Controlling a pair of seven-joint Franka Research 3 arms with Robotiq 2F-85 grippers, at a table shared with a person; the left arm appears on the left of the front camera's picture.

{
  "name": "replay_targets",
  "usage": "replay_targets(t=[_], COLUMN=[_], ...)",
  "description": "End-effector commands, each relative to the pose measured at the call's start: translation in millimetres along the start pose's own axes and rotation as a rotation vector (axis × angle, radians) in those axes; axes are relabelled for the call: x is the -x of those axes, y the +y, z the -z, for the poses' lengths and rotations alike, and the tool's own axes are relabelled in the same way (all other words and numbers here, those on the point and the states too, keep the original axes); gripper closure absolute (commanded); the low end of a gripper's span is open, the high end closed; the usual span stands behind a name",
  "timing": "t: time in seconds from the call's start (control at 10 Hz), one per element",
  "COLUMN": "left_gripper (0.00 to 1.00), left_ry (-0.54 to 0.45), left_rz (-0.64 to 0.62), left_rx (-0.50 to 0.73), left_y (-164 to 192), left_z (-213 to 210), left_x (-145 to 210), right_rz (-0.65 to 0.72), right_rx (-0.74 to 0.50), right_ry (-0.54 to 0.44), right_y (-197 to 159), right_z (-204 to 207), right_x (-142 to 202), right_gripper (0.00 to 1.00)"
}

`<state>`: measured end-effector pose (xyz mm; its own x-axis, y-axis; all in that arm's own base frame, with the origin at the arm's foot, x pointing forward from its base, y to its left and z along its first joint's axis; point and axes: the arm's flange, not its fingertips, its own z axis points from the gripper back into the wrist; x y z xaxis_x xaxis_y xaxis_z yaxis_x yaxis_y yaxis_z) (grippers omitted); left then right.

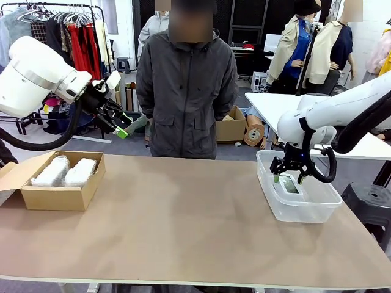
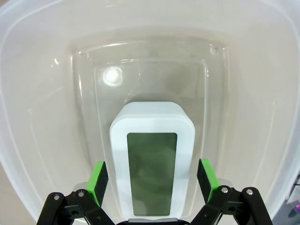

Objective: Separate and place wrapped and unwrapped clocks.
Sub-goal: If the picked Digital clock is wrapped, place it in the Package Box ; if not, place it in the Organizing box.

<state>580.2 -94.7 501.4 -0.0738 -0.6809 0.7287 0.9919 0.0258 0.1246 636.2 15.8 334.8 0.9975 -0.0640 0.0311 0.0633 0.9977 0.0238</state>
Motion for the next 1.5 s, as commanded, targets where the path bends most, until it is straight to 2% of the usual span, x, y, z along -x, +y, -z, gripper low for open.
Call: replay_targets(t=[0.0, 0.4, 0.5, 1.4], left_gripper=[0.00, 0.00, 0.00, 0.00], left_ry=[0.001, 0.001, 0.001, 0.001], left_rz=[0.009, 0.009, 0.009, 0.009], left_rx=[-0.001, -0.001, -0.001, -0.001], left_y=[-1.2, -1.2, -1.2, -1.2], left_z=[-1.0, -1.0, -1.0, -1.0], left_x=[-0.3, -0.3, -0.3, -0.3], right_rz=[-0.052, -0.091, -0.047, -0.047], right_rx=[0.032, 0.016, 0.026, 0.026], right_ry=[-0.003, -0.007, -0.019, -0.019], right_y=[-1.4, -3.9, -0.1, -0.1], right_z=[-19.4, -30.1, -30.5, -30.5], right_x=[8.2, 15.4, 6.9, 6.9], right_gripper=[0.00, 0.00, 0.00, 0.00])
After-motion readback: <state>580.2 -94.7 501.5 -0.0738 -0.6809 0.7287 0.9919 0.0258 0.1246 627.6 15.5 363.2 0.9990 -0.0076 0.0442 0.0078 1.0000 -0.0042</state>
